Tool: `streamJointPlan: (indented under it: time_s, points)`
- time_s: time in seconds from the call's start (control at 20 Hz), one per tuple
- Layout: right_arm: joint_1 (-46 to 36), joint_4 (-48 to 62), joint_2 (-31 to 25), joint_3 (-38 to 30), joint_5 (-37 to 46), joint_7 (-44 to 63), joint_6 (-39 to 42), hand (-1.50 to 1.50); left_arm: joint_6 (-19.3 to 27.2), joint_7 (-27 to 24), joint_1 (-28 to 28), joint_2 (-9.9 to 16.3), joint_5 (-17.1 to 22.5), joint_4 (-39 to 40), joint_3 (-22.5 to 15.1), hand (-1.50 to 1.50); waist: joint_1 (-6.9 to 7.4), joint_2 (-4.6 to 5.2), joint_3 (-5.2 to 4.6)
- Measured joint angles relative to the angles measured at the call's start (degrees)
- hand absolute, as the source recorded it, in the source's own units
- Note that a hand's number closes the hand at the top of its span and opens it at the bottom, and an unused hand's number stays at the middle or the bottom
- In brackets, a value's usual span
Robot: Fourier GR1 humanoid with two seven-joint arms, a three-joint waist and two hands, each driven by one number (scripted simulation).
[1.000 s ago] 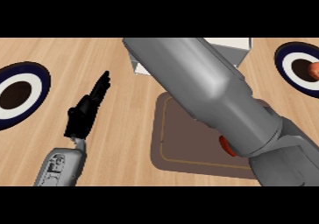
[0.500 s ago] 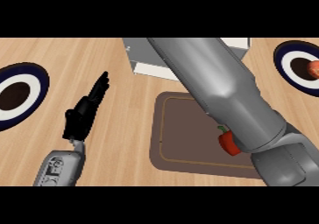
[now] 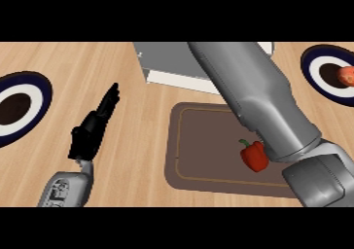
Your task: Pick the cupcake from the tray and place it in the tiered shelf
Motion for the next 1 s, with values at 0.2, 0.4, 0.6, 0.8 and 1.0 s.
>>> streamJointPlan:
  time_s: [0.2, 0.4, 0.6, 0.8, 1.0]
  points:
    - [0.7, 1.6, -0.5, -1.4, 4.3, 3.9, 1.8, -1.50, -0.2, -0.1, 0.1, 0.5, 0.4, 0.6, 0.8, 0.00, -0.88, -0.30, 0.02]
    - [2.0, 1.1, -0.2, -3.1, 7.1, 5.5, 1.7, -1.50, -0.7, 0.0, 0.5, 0.8, 1.1, 0.3, 1.3, 0.00, -1.13, -0.42, 0.05]
    - [2.9, -1.8, 0.7, -4.7, 8.3, 6.1, 0.1, -1.50, -0.3, -0.5, 0.1, 0.6, 0.7, 1.3, 1.3, 0.00, -1.21, -0.49, 0.07]
    - [2.8, -4.5, 1.3, -6.5, 6.9, 5.7, -2.0, -1.50, 0.1, -0.4, -0.3, -0.1, 0.2, 1.4, 0.6, 0.00, -0.82, -0.52, 0.07]
    - [3.1, -7.0, 1.6, -7.7, 4.1, 4.9, -3.8, -1.50, -0.4, -0.7, 0.0, 0.6, 0.6, 1.5, 1.1, 0.00, -0.76, -0.56, 0.07]
